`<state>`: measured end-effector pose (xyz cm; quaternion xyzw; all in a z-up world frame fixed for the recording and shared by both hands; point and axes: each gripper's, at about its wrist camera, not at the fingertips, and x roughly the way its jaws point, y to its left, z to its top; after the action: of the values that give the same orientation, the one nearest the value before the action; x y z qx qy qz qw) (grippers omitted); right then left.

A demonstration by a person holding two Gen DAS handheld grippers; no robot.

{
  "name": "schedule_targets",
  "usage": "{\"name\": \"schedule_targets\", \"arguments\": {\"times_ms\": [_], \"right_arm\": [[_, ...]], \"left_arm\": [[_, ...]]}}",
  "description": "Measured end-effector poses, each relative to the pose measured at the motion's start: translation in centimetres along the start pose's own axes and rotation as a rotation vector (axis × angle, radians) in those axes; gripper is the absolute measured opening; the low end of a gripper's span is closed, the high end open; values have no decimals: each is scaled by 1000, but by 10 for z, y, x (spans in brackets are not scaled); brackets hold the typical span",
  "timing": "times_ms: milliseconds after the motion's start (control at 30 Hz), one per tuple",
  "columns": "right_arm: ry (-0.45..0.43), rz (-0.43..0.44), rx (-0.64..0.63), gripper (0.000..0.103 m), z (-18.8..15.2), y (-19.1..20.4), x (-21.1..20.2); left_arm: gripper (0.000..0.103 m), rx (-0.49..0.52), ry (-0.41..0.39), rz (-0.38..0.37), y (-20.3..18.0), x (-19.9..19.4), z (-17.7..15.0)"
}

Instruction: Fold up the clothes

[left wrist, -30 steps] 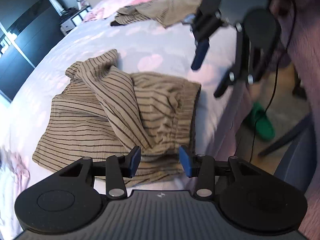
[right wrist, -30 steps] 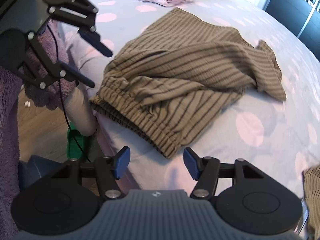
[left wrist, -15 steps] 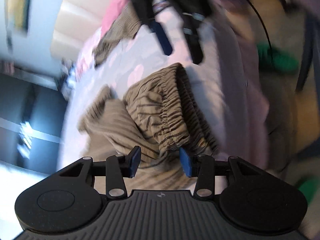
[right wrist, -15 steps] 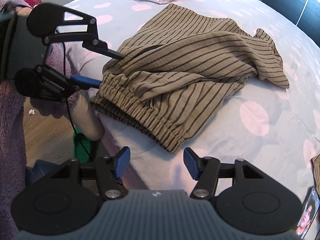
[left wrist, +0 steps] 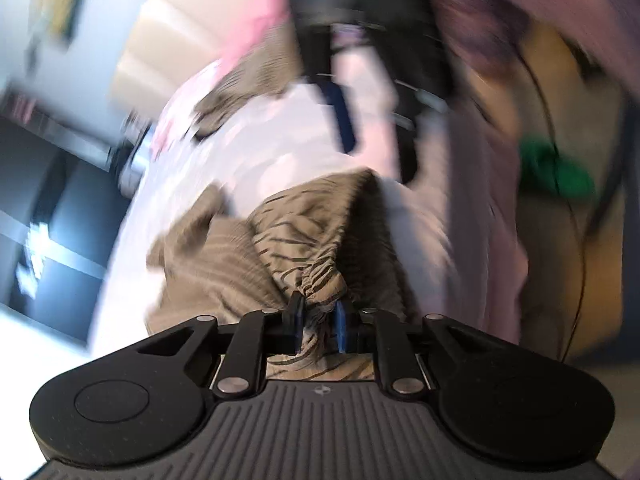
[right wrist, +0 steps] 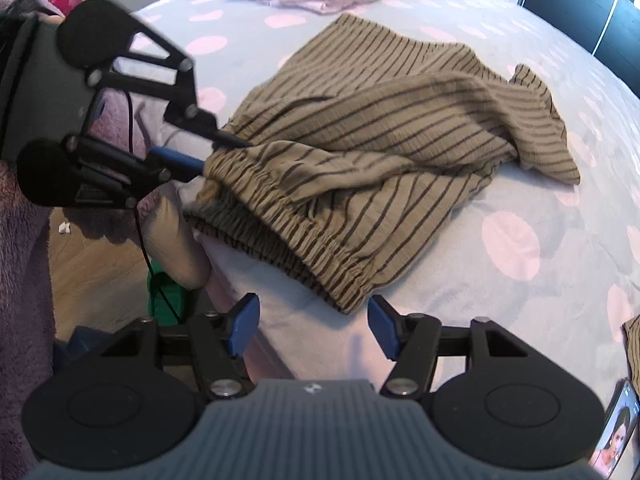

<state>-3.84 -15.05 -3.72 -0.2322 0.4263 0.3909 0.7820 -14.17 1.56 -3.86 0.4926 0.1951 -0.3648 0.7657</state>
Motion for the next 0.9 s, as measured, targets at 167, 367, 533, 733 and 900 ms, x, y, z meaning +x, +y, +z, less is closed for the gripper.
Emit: {"name": "schedule_targets", "arguments": {"times_ms": [167, 367, 533, 733, 900], "right_arm": [[-75, -49, -37, 63, 7, 7, -8], [-51, -168, -36, 61, 18, 19, 11], [12, -247, -83, 19, 16, 21, 33], [-27, -202, 10, 14, 16, 8, 17], [-31, -164, -11, 14, 17, 13, 15]], "left_arm": [[11, -364, -19, -68, 49, -3, 5], [11, -523, -35, -131, 75, -5, 7], [10, -550, -24, -140, 79, -10, 3], [8, -453, 42, -165, 57, -18, -3], [7, -366, 122, -188, 36, -12, -10]]}}
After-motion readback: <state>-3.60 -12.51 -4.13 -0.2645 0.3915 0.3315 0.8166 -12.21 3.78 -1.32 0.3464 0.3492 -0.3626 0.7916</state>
